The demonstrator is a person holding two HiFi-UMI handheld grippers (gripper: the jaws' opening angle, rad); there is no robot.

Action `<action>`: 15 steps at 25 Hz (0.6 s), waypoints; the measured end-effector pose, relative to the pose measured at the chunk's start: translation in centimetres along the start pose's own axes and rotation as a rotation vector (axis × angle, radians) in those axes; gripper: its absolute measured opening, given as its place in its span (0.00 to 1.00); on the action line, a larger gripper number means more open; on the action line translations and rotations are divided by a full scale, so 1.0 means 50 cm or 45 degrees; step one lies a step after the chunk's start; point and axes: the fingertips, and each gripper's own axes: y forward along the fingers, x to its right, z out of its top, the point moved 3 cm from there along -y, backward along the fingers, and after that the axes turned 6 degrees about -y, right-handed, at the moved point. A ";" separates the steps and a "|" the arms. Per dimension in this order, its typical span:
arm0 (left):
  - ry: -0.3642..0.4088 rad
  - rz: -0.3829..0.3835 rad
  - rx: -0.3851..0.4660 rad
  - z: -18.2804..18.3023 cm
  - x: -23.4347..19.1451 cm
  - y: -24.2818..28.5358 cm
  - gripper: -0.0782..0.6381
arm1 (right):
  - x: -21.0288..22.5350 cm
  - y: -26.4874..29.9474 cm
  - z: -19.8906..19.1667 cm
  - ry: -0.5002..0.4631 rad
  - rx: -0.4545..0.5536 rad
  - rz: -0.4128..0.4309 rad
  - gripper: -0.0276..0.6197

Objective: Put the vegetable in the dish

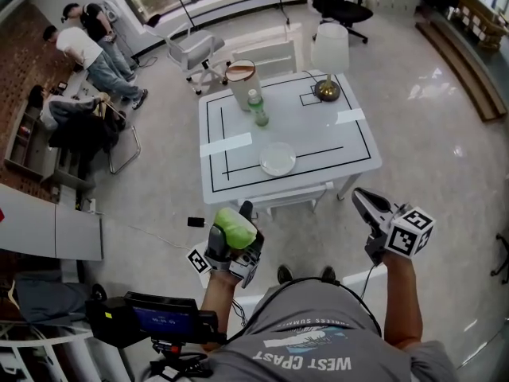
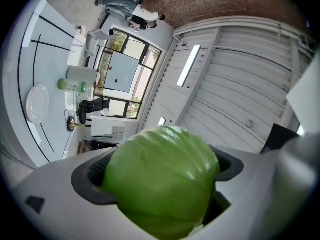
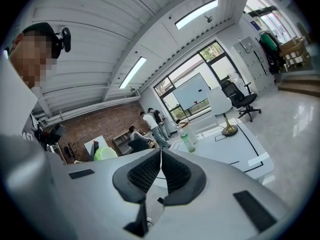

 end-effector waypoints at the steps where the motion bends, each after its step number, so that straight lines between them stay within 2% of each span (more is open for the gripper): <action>1: 0.001 0.002 0.002 0.000 0.000 0.002 0.88 | 0.004 0.001 -0.001 0.011 0.000 -0.001 0.06; 8: 0.013 0.006 -0.017 0.001 -0.010 0.012 0.88 | 0.014 0.007 -0.007 0.028 0.011 0.000 0.06; 15: 0.012 0.004 -0.030 0.012 -0.010 0.008 0.88 | 0.017 -0.010 -0.009 0.022 0.018 -0.046 0.06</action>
